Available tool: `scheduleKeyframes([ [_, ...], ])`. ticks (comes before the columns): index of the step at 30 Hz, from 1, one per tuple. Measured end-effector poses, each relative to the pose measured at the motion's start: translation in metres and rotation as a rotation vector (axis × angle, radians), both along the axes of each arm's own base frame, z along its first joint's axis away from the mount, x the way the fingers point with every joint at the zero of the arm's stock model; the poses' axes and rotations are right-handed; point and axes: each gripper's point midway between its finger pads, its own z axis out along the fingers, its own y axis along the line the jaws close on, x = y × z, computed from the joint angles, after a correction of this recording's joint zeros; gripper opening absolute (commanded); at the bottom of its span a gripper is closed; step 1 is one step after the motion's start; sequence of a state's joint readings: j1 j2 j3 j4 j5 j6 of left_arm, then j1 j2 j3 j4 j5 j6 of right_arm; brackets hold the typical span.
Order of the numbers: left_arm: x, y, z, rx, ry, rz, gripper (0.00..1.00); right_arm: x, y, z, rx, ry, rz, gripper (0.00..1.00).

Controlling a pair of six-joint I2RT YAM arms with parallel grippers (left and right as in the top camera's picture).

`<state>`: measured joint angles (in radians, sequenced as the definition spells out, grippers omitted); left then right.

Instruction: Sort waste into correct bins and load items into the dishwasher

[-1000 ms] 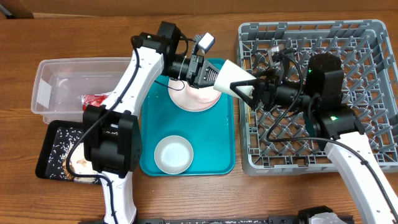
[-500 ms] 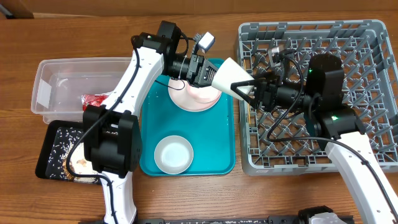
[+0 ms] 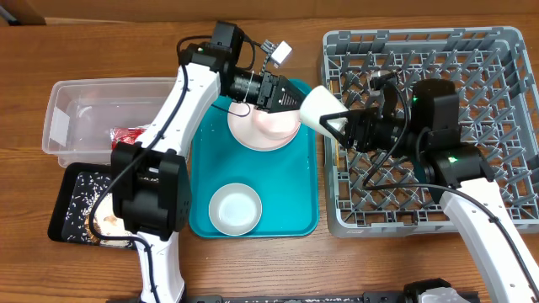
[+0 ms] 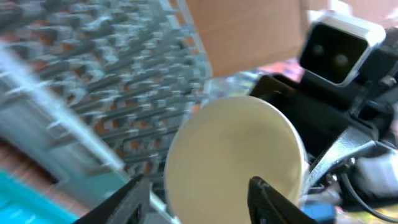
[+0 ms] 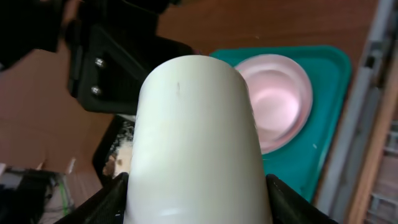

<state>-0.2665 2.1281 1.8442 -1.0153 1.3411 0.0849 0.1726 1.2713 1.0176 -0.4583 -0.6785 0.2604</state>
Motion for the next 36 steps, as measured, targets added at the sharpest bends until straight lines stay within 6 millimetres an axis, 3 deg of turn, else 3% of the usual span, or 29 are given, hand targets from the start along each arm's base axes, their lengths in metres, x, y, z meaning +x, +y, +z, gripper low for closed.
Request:
scheduleKeyframes([
  [6, 0.023, 0.028, -0.033, 0.207, 0.035, 0.129, 0.75, 0.003, -0.026, -0.029, -0.139, 0.085, -0.142, 0.36],
  [11, 0.035, 0.055, -0.064, 0.42, 0.072, 0.233, 0.81, 0.007, -0.054, -0.049, -0.272, 0.125, -0.269, 0.36],
  [13, 0.035, 0.058, -0.07, 0.464, 0.078, 0.247, 1.0, 0.007, -0.061, -0.053, -0.307, 0.131, -0.301, 0.36],
  [24, 0.04, 0.072, -0.087, 0.592, 0.064, 0.29, 1.0, -0.011, -0.09, -0.076, -0.457, 0.24, -0.385, 0.36],
  [32, 0.045, 0.085, -0.098, 0.684, 0.038, 0.322, 1.0, -0.014, -0.093, -0.047, -0.473, 0.249, -0.392, 0.36],
  [36, 0.048, 0.094, -0.104, 0.743, 0.021, 0.342, 1.0, -0.025, -0.095, -0.05, -0.494, 0.298, -0.383, 0.36],
])
